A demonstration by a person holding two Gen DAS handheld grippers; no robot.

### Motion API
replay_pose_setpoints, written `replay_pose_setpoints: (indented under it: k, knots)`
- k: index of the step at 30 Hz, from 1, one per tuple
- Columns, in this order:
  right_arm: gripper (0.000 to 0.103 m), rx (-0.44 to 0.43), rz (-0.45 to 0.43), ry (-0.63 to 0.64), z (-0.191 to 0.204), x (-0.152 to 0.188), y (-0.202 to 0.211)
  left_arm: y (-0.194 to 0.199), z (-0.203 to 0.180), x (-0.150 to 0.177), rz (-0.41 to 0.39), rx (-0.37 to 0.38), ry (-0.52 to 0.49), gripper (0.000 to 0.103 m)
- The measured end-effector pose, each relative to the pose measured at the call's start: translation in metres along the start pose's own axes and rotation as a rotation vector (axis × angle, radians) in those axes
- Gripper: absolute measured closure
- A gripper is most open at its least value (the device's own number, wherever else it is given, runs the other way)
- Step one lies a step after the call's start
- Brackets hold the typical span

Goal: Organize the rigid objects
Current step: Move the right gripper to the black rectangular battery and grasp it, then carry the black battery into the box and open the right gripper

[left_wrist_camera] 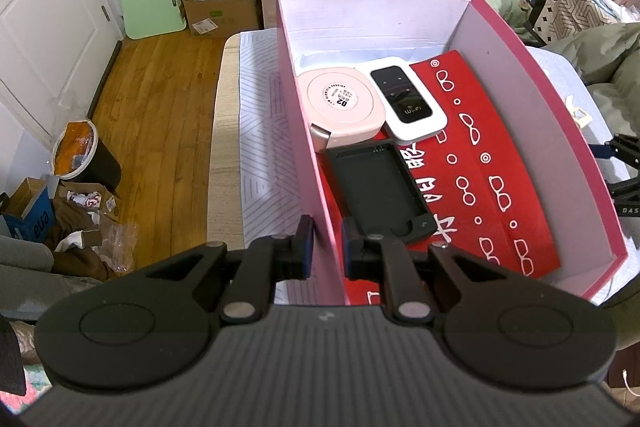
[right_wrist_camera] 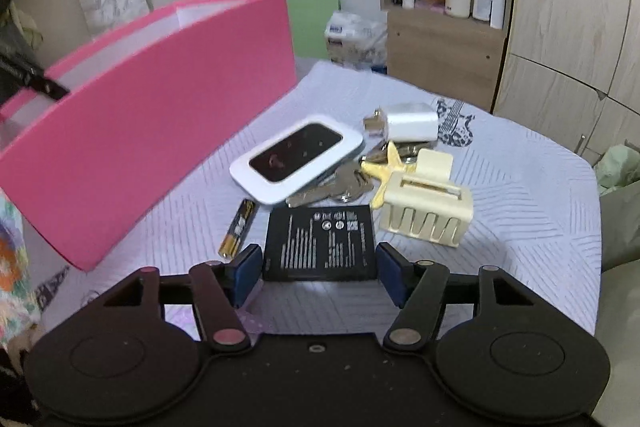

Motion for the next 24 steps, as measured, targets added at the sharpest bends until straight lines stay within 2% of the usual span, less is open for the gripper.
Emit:
replay_pose_setpoints:
  k: [2,5,6,16,24]
  knots:
    - [0.033,0.027,0.027,0.025,0.004,-0.003,-0.005,0.0,0.0,0.0,0.0,-0.002,-0.001,0.09]
    - [0.033,0.035,0.019,0.017,0.001,-0.008,-0.01,0.0,-0.001,0.0,0.002,-0.001,0.002,0.09]
    - [0.036,0.042,0.012,0.02,0.0,-0.009,-0.01,0.0,-0.001,0.0,0.002,-0.003,0.003,0.09]
    - [0.036,0.095,-0.095,-0.029,0.009,-0.007,0.005,0.0,-0.001,0.002,0.0,-0.004,0.006,0.09]
    - [0.036,0.09,-0.162,-0.017,0.02,-0.017,0.019,0.001,0.0,0.002,-0.002,0.006,0.005,0.09]
Point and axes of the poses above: each gripper's, at about its wrist camera, not at the fingertips, and y roughly against the way its jaws point, z to its left, x to its underside, the point moved 6 cm from there along -y, roughly the way its jaws point, and after that the axes turned 13 degrees about -x, right-handed, at the moved point
